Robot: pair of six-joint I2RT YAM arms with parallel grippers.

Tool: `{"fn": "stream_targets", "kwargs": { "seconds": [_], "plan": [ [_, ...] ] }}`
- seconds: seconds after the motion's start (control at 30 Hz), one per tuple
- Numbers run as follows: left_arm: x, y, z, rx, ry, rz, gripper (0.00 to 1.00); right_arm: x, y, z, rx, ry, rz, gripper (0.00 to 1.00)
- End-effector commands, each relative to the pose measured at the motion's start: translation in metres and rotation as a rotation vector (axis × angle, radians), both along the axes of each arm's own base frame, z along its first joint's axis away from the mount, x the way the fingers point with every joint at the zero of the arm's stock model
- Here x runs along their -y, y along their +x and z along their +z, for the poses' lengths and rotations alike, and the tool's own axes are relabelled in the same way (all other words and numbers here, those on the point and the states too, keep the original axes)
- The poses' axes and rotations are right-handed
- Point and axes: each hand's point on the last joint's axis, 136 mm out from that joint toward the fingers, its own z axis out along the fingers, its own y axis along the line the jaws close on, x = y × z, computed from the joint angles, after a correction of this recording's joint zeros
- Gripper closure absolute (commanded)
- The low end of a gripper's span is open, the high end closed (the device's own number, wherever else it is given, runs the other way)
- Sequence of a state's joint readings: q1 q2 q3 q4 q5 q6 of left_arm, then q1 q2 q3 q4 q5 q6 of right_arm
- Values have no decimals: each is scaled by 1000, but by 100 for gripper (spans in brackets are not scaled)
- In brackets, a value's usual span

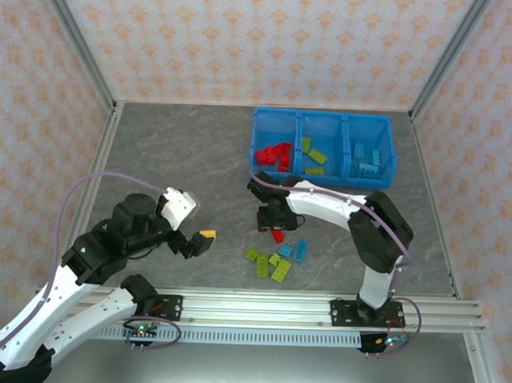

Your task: Sort the legos into containers by color

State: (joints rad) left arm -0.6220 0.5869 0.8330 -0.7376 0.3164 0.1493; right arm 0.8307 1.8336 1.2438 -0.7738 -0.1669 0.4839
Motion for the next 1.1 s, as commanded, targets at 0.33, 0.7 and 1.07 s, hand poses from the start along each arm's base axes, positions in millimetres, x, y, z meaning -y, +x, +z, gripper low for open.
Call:
{"fn": "stream_targets", "kwargs": {
  "seconds": [0.33,0.7,1.07],
  "plan": [
    [9,8,1,33,6,-33,0,20,53,124,415,31,-48,88],
    [-19,48,-3,-161,-102,429,0,40,206,185,704,22,-227,89],
    [-11,47,-36,-344,-89,495,0,10,283,155,593,92,-200,65]
  ]
}}
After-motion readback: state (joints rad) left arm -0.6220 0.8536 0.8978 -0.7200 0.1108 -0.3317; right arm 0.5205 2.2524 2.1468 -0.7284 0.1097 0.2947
